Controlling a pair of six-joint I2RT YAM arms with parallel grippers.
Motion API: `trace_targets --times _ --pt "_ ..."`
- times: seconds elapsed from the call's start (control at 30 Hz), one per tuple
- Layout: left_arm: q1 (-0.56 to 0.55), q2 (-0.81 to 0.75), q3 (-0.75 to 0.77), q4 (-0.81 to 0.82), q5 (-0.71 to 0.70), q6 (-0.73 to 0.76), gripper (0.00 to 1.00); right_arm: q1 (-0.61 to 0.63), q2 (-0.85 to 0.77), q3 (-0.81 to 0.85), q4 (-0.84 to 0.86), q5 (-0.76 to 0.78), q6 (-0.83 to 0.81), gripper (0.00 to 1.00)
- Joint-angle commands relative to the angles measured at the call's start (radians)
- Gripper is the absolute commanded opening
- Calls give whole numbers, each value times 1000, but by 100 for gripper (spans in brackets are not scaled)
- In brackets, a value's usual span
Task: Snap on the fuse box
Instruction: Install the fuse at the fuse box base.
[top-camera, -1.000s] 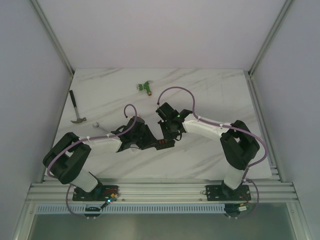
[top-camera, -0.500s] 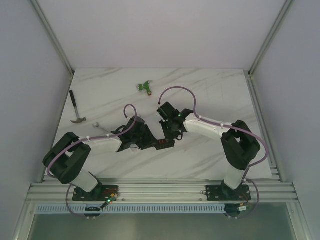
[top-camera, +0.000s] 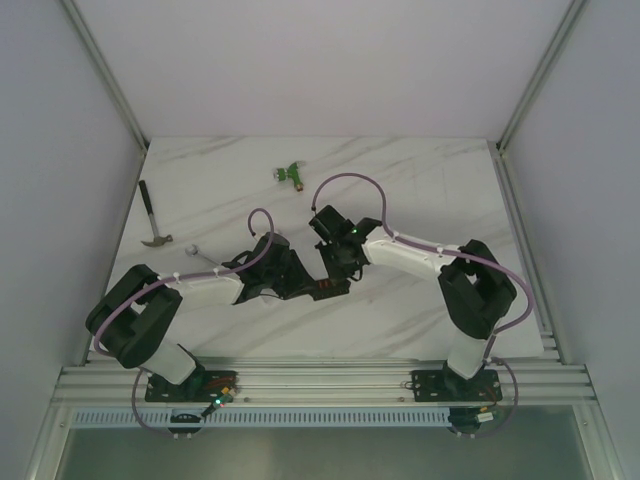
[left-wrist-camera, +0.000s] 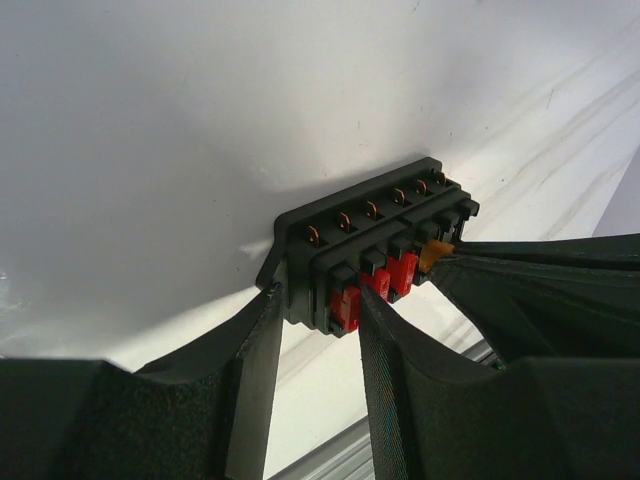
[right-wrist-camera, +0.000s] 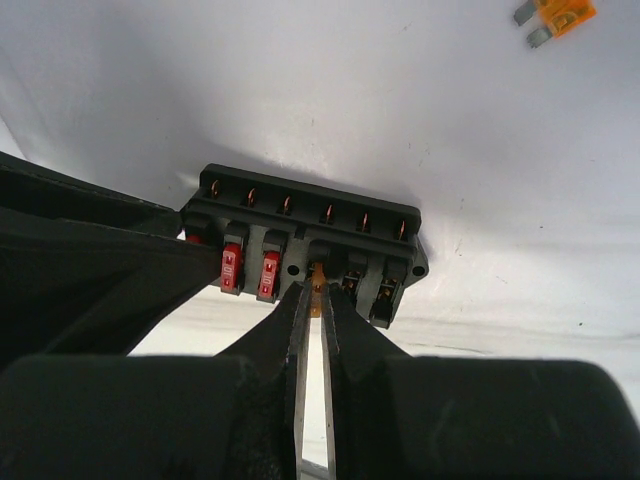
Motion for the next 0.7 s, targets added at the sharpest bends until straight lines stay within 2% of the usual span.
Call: trace_targets --times 0.0,0.27,0.43,0.67 --pt "14 17 -12 -41 -30 1 45 35 145 -94 -204 28 -26 0" --pt "14 13 -21 -39 -33 -2 44 52 186 -189 -191 32 -21 0" --pt "13 22 -19 -30 -24 -10 44 91 203 -138 -149 -35 -22 0" --pt "13 16 -27 -21 -29 -19 44 118 235 -114 -144 -45 -20 0"
